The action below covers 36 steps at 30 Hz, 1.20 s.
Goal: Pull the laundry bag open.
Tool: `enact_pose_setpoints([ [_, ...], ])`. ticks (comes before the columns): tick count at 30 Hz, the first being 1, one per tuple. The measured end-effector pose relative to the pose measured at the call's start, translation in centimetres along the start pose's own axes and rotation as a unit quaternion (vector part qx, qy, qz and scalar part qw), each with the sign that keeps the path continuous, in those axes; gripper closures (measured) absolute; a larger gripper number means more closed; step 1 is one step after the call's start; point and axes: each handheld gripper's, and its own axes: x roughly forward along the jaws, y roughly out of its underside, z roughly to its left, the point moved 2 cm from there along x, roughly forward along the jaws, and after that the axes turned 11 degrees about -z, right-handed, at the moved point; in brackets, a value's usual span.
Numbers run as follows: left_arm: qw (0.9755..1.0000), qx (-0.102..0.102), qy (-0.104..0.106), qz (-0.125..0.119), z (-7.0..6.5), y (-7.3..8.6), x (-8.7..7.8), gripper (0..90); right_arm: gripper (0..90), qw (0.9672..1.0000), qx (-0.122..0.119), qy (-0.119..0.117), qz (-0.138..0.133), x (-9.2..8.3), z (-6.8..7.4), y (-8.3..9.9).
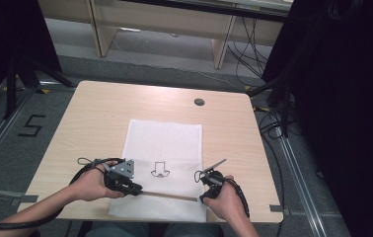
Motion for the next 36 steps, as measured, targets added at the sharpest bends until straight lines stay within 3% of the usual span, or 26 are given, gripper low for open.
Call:
enact_pose_setpoints([
  [3, 1.0000, -0.008, 0.004, -0.001, 0.0, 0.1, -0.1, 82.1, 90.0, 0.9999, 0.011, 0.006, 0.005, 0.0, 0.0, 0.0],
  [8, 0.9999, -0.010, 0.012, -0.004, 0.1, 0.2, -0.3, 82.1, 90.0, 1.0000, 0.004, 0.002, 0.003, 0.0, -0.1, 0.0],
  [10, 0.9995, -0.026, 0.014, -0.013, 0.3, 0.3, -0.6, 82.1, 90.0, 0.9999, 0.010, 0.005, 0.005, 0.0, 0.0, 0.0],
  [12, 0.9997, -0.020, 0.010, -0.009, 0.5, 0.4, -0.7, 82.2, 90.0, 1.0000, 0.008, 0.004, 0.003, 0.1, 0.0, 0.0],
  [14, 0.9993, -0.032, 0.012, -0.013, 0.7, 0.8, -1.3, 82.2, 90.0, 0.9999, 0.008, 0.004, 0.005, 0.0, 0.0, 0.0],
  [16, 0.9996, -0.028, 0.007, -0.006, 0.8, 1.3, -1.7, 82.1, 90.0, 1.0000, 0.007, 0.001, 0.005, 0.0, 0.0, 0.0],
  [19, 0.9993, -0.037, 0.000, 0.004, 1.1, 2.2, -2.6, 82.2, 90.0, 0.9999, 0.009, 0.005, 0.001, 0.1, 0.0, 0.0],
  [21, 0.9988, -0.048, -0.005, 0.005, 1.2, 2.8, -3.4, 82.2, 90.0, 1.0000, 0.005, -0.005, 0.004, -0.1, -0.1, 0.0],
  [23, 0.9986, -0.048, -0.021, 0.013, 1.3, 3.5, -4.1, 82.2, 90.0, 1.0000, -0.001, -0.001, -0.005, 0.1, 0.0, 0.0],
  [25, 0.9983, -0.049, -0.023, 0.020, 1.4, 3.9, -4.5, 82.2, 90.0, 1.0000, -0.001, -0.001, -0.004, 0.1, 0.0, 0.0],
  [26, 0.9975, -0.054, -0.035, 0.030, 1.5, 4.4, -4.8, 82.2, 90.0, 1.0000, -0.001, -0.001, -0.004, 0.1, 0.0, 0.0],
  [27, 0.9967, -0.067, -0.029, 0.035, 1.6, 5.0, -5.2, 82.2, 90.0, 0.9999, -0.010, -0.003, 0.001, 0.1, -0.1, -0.1],
  [29, 0.9966, -0.070, -0.032, 0.031, 1.6, 5.2, -5.2, 82.2, 90.0, 1.0000, -0.008, -0.003, 0.001, 0.0, -0.1, -0.1],
  [30, 0.9965, -0.059, -0.036, 0.048, 1.5, 5.4, -5.2, 82.2, 90.0, 1.0000, -0.001, -0.001, -0.004, 0.1, 0.0, 0.0],
  [32, 0.9960, -0.074, -0.035, 0.036, 1.6, 5.6, -5.2, 82.2, 90.0, 1.0000, 0.000, -0.002, 0.001, 0.0, 0.0, 0.0],
  [35, 0.9964, -0.063, -0.037, 0.042, 1.4, 5.6, -5.1, 82.1, 90.0, 1.0000, -0.002, -0.003, 0.001, 0.0, -0.1, 0.0],
  [36, 0.9961, -0.069, -0.040, 0.038, 1.5, 5.7, -5.1, 82.1, 90.0, 1.0000, -0.001, -0.003, 0.001, 0.0, -0.1, 0.0],
])
